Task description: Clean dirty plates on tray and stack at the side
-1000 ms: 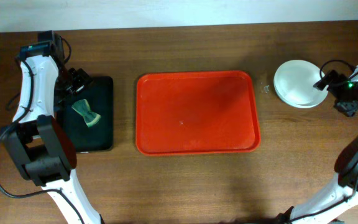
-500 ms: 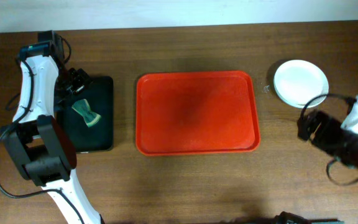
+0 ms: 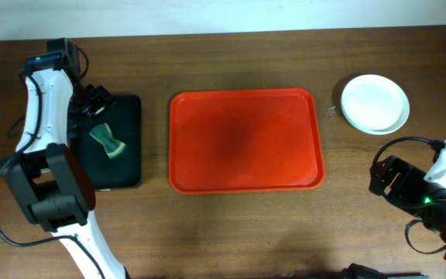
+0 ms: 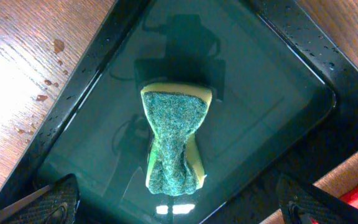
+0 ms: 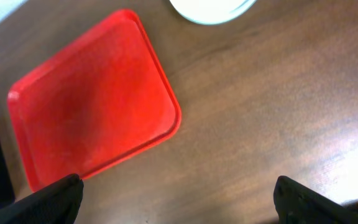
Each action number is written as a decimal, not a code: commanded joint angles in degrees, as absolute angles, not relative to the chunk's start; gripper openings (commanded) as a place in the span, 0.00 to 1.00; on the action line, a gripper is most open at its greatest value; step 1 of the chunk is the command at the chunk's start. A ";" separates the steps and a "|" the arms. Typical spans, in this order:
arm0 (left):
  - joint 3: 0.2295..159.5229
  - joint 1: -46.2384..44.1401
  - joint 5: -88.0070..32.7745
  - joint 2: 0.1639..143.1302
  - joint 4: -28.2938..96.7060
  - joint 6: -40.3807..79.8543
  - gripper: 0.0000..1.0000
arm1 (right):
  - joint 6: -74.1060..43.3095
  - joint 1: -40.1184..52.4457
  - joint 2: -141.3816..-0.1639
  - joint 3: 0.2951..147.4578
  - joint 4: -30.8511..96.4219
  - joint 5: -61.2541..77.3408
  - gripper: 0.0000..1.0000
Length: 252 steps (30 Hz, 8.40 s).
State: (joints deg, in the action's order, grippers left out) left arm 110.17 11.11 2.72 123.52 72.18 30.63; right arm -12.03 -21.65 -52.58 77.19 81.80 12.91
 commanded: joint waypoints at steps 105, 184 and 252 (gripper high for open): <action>95.44 -3.86 11.84 91.15 57.93 5.43 0.99 | -8.60 0.84 -0.19 0.32 4.47 0.60 0.99; 0.49 -3.57 0.16 0.30 4.82 -3.75 0.99 | -8.62 0.84 -0.19 0.32 4.49 0.58 0.99; 0.49 -3.57 0.16 0.30 4.82 -3.75 0.99 | -8.60 0.84 -0.21 0.32 4.47 0.58 0.99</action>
